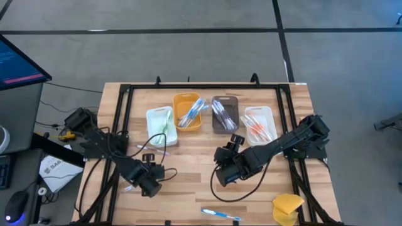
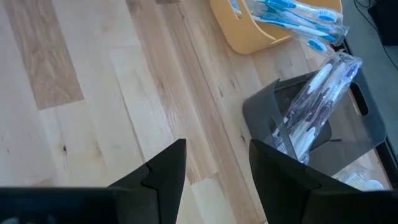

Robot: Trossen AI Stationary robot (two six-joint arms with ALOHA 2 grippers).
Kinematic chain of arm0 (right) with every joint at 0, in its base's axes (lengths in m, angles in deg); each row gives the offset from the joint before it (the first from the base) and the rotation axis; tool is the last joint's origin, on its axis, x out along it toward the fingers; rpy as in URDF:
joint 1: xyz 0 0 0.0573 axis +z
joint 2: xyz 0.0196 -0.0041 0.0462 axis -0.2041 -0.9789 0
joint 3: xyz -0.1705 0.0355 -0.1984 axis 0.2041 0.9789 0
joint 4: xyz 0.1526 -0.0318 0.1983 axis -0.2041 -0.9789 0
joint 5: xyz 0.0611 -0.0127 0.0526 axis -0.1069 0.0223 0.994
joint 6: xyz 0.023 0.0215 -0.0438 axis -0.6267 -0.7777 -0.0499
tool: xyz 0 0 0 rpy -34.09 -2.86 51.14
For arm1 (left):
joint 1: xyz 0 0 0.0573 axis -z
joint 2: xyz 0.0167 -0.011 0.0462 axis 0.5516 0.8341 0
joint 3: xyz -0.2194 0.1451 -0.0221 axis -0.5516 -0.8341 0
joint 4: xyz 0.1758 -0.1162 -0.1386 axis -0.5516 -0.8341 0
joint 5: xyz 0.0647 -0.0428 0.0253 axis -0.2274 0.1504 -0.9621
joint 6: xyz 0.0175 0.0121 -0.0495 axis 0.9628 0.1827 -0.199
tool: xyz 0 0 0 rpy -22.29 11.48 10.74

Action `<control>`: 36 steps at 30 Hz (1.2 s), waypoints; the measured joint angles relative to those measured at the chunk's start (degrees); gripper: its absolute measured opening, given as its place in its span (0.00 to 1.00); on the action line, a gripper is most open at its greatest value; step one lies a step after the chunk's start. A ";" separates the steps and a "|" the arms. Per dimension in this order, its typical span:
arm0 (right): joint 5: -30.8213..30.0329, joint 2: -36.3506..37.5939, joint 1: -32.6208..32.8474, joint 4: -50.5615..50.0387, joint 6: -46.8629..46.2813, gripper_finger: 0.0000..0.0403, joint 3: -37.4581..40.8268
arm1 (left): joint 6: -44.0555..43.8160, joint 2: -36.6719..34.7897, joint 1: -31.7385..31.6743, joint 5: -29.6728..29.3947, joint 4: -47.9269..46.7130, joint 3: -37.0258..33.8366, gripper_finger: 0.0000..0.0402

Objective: Pick & Place Toothbrushes
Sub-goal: Put the bottom purple toothbrush into the black transparent bin

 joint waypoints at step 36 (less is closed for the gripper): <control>0.02 0.04 0.39 2.12 1.74 0.42 0.00 | -3.61 -2.23 0.44 2.01 14.82 -11.69 0.35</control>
